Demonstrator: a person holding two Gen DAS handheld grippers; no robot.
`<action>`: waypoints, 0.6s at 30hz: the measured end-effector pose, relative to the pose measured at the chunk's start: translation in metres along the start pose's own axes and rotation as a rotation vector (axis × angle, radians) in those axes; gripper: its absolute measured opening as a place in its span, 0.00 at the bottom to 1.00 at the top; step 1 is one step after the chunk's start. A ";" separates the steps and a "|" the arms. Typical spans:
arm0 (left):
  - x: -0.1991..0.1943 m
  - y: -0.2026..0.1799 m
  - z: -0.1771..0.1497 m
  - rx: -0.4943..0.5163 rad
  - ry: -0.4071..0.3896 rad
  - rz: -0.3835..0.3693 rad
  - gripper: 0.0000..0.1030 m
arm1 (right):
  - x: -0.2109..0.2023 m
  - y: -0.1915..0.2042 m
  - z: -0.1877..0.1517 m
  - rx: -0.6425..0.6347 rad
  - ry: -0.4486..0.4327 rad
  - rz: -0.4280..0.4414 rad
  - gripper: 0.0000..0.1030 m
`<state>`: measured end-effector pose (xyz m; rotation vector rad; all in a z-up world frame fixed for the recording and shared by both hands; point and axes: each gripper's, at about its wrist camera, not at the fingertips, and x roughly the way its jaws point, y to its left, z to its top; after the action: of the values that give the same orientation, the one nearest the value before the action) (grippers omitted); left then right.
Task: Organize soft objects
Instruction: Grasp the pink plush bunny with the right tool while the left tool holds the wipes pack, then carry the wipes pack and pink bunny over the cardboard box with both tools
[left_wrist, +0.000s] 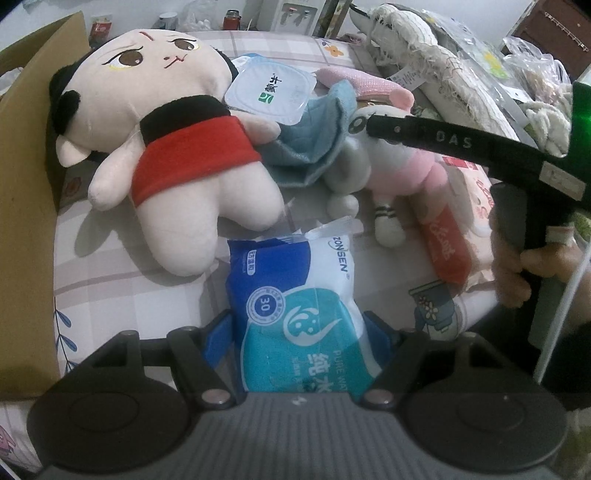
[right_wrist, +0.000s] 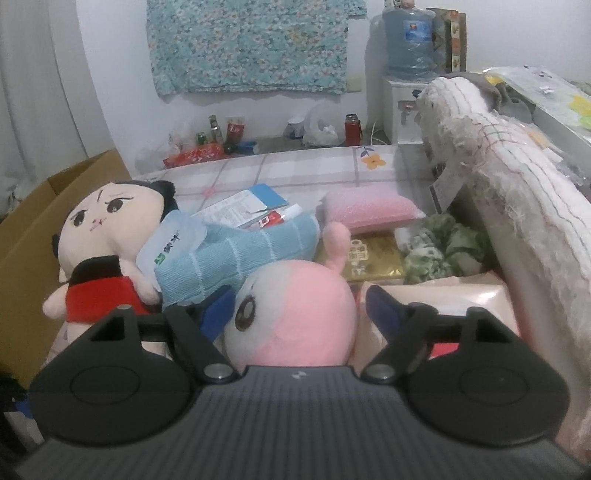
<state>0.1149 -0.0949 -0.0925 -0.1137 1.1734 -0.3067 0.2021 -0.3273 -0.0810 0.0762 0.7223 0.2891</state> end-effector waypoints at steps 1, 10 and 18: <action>0.000 0.000 0.000 -0.001 0.000 0.000 0.73 | 0.003 -0.001 0.000 0.001 0.008 0.008 0.80; 0.000 -0.001 0.001 -0.003 -0.003 0.002 0.73 | 0.002 0.007 -0.005 -0.032 0.008 0.031 0.64; 0.001 -0.002 0.001 -0.007 -0.009 0.003 0.73 | -0.039 0.040 -0.005 -0.268 -0.143 -0.154 0.64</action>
<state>0.1156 -0.0968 -0.0925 -0.1190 1.1659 -0.2989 0.1612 -0.3001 -0.0527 -0.2103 0.5387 0.2278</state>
